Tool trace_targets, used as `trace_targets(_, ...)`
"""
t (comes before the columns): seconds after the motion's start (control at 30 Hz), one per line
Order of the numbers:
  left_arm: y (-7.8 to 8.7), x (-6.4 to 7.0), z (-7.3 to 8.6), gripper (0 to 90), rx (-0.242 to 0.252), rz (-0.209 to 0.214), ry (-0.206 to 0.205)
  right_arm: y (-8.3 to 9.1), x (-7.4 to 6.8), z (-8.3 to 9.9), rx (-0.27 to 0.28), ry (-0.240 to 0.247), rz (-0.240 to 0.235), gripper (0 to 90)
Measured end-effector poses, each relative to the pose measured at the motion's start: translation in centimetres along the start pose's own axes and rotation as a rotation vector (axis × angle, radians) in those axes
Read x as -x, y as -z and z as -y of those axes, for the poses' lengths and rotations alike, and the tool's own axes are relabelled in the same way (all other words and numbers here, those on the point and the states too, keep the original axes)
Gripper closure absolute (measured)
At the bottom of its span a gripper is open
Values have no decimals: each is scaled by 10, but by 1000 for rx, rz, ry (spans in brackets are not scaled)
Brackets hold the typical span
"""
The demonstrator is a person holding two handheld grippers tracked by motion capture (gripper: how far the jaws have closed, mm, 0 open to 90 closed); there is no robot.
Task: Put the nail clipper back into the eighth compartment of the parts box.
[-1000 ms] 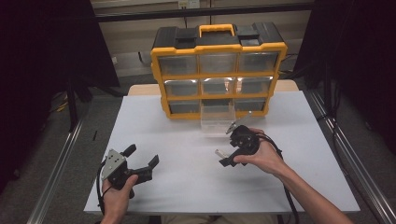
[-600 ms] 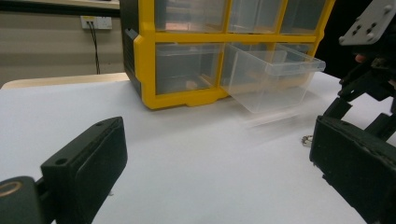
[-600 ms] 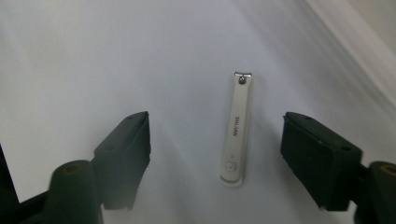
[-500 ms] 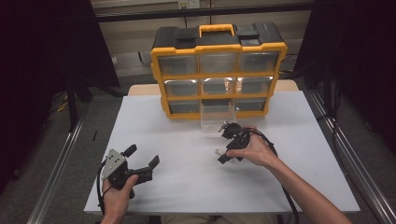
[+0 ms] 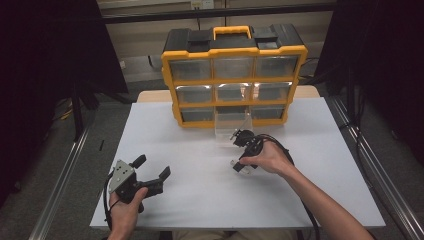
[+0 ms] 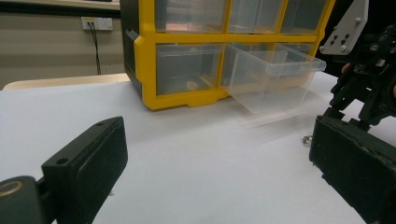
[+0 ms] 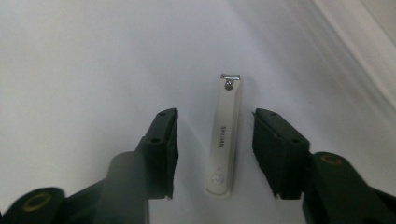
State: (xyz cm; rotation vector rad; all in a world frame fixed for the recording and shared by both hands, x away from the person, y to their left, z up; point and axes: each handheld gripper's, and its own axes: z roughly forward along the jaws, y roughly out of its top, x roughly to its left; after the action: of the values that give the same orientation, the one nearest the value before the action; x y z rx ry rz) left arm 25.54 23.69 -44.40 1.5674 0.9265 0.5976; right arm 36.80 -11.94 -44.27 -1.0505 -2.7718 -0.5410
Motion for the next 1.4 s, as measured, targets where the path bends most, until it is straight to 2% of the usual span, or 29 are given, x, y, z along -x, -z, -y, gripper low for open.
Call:
trace_targets(0.07,0,0,0,44,-2,0,1,-3,2,0,9,-4,-4,563)
trace_targets(0.13,0,0,0,44,-5,3,-1,-3,3,-1,-8,-6,-3,579)
trace_targets(0.17,0,0,0,44,-8,1,-5,-4,4,-1,-5,9,0,593)
trace_targets(0.23,0,-1,1,44,-7,4,-2,-6,3,-2,-1,-2,-7,620)
trace_targets(0.43,0,-1,0,44,-7,4,-6,-10,2,-4,-16,28,20,675)
trace_targets(0.5,0,-1,0,45,-6,-6,-9,-10,1,-4,-17,25,23,684)
trace_targets(0.53,0,-1,0,46,-6,-3,-6,-10,2,-4,-24,47,38,689)
trace_targets(0.7,0,0,0,46,-7,-1,-5,-11,2,-4,-16,33,33,714)
trace_targets(0.77,-1,1,1,46,0,-6,5,-11,4,-4,-22,51,50,725)
trace_targets(0.8,-1,1,1,46,-3,-10,2,-11,2,-4,-14,39,39,731)
trace_targets(0.9,-1,1,1,47,-2,-14,4,-12,3,-2,5,46,38,743)
trace_targets(0.97,-1,1,1,47,1,-9,6,-12,2,-3,-13,50,55,755)
trace_targets(1.0,0,0,0,47,-6,-6,-7,-12,1,-3,-14,43,60,759)
trace_targets(1.03,0,0,0,48,-6,-6,-4,-12,2,-3,-20,57,72,760)
trace_targets(1.13,0,-1,0,48,-9,-2,-12,-13,0,-3,-8,74,79,768)
trace_targets(1.17,0,-1,0,47,-9,-1,-11,-12,0,-3,-16,82,85,774)
trace_targets(1.2,0,-1,0,48,-8,-1,-12,-12,0,-3,-15,69,93,776)
trace_targets(1.23,0,0,0,47,-7,-4,-2,-13,-1,-3,-1,78,91,777)
trace_targets(1.3,0,0,0,48,-2,-13,-1,-12,-5,-3,-19,68,110,778)
trace_targets(1.33,0,0,0,47,-3,-15,0,-12,-4,-3,-17,78,114,778)
trace_targets(1.4,0,0,1,48,-4,-14,1,-12,-3,-2,-6,80,99,778)
